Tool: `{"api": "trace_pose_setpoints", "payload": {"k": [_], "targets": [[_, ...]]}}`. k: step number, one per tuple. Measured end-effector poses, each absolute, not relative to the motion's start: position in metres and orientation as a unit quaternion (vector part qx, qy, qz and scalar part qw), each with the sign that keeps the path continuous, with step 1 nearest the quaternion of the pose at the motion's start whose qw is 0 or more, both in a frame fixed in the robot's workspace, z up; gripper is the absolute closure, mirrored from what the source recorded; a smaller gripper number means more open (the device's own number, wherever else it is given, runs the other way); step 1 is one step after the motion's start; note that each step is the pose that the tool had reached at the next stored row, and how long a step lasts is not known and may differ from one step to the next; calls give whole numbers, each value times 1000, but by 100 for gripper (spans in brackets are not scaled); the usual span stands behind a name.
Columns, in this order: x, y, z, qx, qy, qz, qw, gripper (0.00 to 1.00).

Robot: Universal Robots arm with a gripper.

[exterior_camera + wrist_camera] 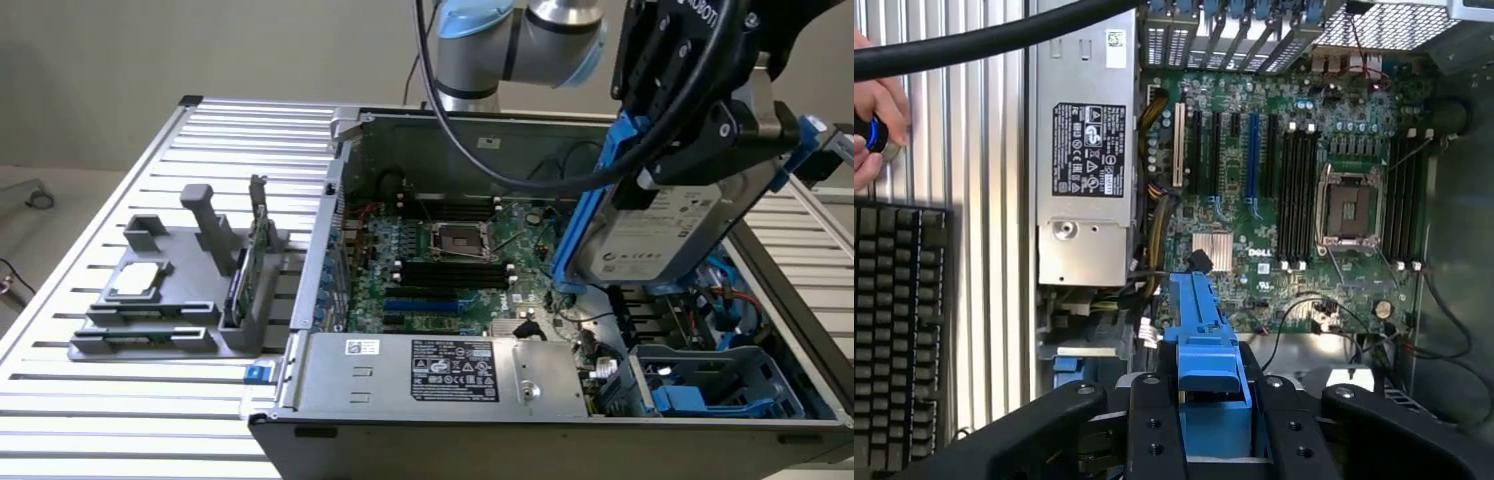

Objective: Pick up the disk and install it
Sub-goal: 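Pick up the disk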

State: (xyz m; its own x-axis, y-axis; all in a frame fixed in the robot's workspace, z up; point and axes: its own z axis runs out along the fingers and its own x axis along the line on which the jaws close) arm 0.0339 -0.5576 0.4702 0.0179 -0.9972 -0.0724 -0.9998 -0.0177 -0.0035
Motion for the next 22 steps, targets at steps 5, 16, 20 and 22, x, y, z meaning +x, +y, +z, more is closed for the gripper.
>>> {"api": "trace_pose_setpoints", "payload": {"k": [5,16,20,22], "targets": [[37,-573,469,-713,700,24,27,67],[49,-606,466,-713,700,23,28,67],[67,-610,465,-713,700,23,28,67],[76,-612,464,-713,700,23,28,67]]}}
